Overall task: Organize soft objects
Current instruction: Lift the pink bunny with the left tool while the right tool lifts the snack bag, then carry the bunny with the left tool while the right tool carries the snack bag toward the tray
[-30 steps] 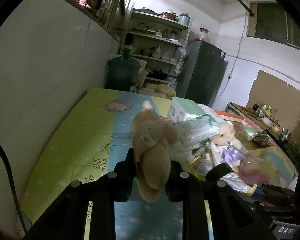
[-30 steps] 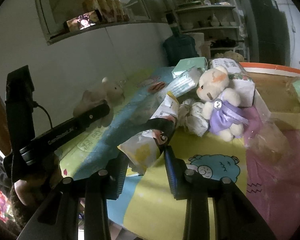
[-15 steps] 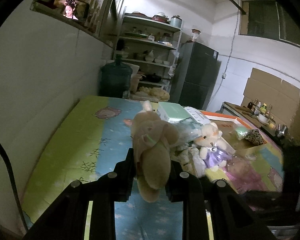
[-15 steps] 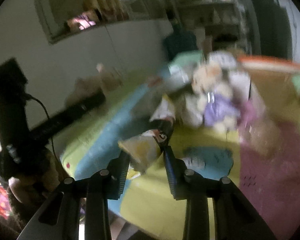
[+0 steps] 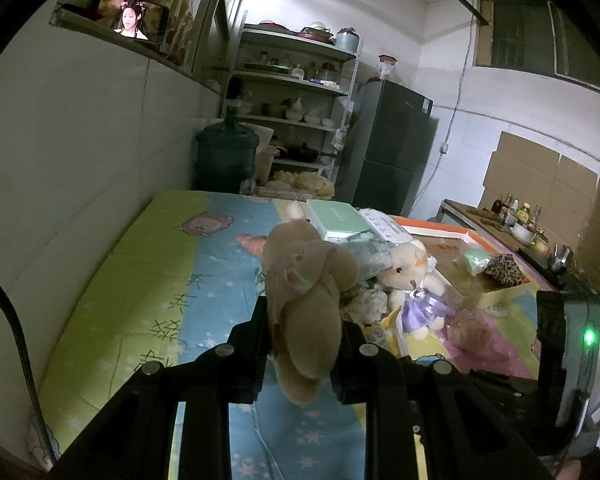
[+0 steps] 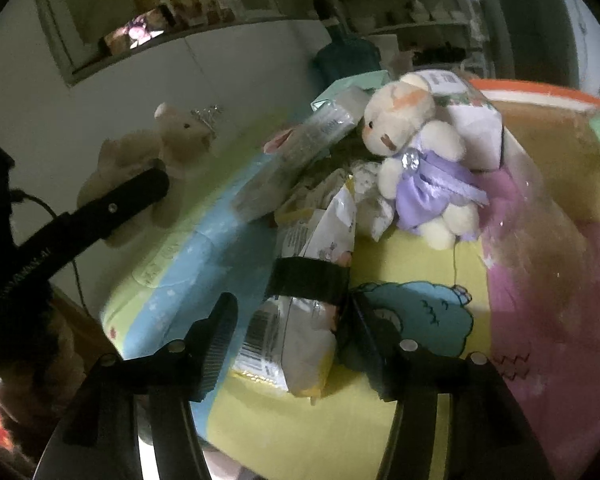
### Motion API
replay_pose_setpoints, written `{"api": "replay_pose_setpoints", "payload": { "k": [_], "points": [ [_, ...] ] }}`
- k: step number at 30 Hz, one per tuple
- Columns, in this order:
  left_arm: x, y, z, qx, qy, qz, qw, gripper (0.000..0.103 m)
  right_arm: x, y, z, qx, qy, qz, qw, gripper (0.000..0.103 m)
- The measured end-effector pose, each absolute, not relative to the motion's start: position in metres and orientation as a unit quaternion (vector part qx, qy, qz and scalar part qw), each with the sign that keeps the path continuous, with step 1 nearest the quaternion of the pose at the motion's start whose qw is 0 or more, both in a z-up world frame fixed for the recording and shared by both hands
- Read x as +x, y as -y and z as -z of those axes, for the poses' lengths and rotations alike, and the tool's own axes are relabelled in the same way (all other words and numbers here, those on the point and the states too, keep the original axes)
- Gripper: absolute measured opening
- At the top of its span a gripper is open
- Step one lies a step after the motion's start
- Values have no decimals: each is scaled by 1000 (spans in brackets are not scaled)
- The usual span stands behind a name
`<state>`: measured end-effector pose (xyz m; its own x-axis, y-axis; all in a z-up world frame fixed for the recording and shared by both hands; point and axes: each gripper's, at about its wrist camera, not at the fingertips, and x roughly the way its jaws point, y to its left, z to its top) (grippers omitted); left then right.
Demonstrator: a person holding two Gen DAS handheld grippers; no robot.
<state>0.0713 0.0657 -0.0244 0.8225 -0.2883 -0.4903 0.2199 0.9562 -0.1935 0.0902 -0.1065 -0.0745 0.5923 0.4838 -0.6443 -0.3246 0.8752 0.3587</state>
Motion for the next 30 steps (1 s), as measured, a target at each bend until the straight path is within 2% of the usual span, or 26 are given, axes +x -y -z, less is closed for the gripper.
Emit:
{"api": "replay_pose_setpoints", "payload": {
  "k": [6, 9, 18, 30],
  "points": [
    [70, -63, 27, -64, -271, 138, 951, 26, 88, 90, 74, 34, -390, -212, 896, 61],
    [69, -62, 29, -62, -272, 140, 950, 26, 84, 82, 75, 8, -386, -194, 902, 54],
    [66, -61, 29, -62, -269, 142, 951, 26, 79, 99, 74, 47, -372, -208, 903, 46],
    [62, -46, 21, -56, -262, 161, 950, 26, 58, 124, 45, 72, -323, -222, 917, 45]
  ]
}}
